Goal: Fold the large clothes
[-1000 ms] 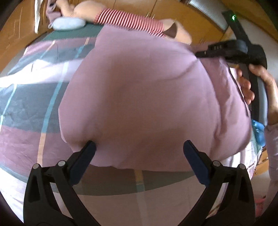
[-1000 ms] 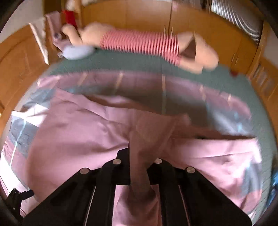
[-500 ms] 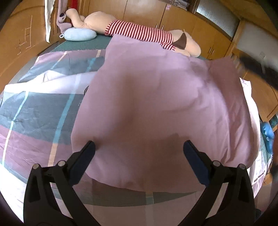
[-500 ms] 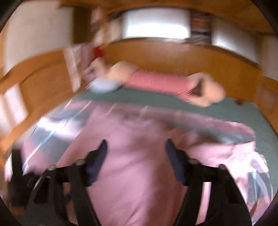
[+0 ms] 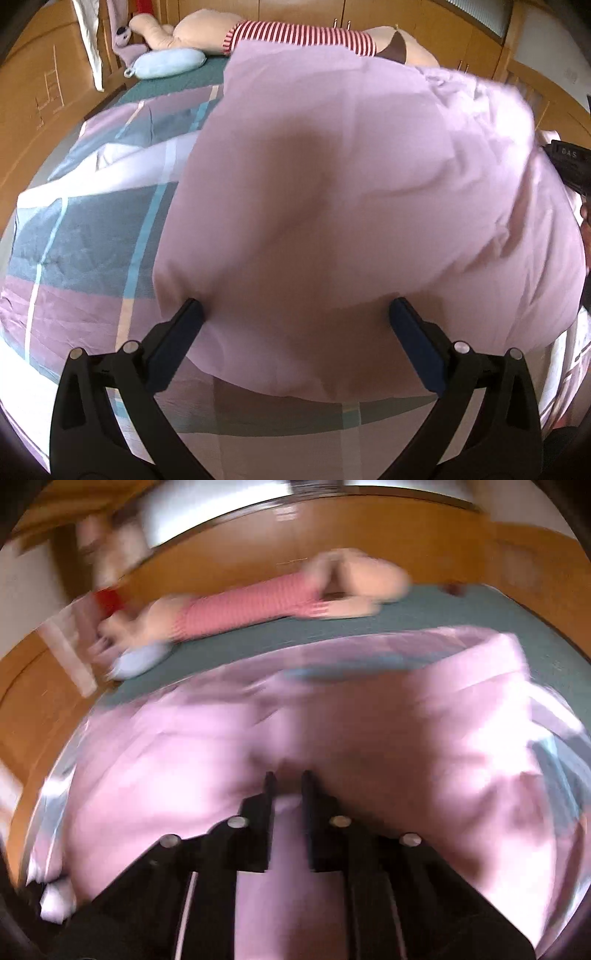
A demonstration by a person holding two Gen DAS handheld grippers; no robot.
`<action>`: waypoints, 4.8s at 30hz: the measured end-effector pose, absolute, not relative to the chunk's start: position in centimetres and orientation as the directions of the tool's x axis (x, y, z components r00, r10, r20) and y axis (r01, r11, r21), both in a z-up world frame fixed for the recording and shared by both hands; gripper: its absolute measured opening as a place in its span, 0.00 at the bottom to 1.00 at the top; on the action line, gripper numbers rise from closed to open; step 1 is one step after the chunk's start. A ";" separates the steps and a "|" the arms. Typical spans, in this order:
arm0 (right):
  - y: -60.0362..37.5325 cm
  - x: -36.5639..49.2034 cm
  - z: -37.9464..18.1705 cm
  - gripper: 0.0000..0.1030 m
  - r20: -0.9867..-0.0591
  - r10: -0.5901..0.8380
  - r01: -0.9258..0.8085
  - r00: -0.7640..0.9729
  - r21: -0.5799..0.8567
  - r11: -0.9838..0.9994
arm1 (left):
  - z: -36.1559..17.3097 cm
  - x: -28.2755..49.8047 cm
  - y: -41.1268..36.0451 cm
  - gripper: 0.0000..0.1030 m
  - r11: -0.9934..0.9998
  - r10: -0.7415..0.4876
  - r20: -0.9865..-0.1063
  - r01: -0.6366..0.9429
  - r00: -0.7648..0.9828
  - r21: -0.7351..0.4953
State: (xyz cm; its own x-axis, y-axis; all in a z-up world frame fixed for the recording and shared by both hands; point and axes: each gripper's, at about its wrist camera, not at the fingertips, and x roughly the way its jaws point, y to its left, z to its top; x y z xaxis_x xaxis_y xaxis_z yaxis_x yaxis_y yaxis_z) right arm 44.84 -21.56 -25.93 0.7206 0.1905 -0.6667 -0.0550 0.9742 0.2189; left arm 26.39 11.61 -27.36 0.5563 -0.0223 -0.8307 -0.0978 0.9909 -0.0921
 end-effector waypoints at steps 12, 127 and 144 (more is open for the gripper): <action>-23.0 37.9 -25.9 0.86 -0.630 0.058 -0.049 0.774 0.031 0.998 | -26.6 26.5 11.6 0.98 0.983 -0.052 -0.791 -0.107 0.610 -0.147; -14.5 12.5 -21.3 0.99 -0.371 -0.046 0.024 0.927 -0.064 0.998 | -16.6 12.0 2.8 0.98 0.979 0.193 -0.576 -0.192 0.795 0.063; -14.3 12.6 -21.4 0.99 -0.375 -0.043 0.018 0.926 -0.069 0.997 | -16.7 12.0 2.8 0.98 0.979 0.193 -0.578 -0.191 0.793 0.065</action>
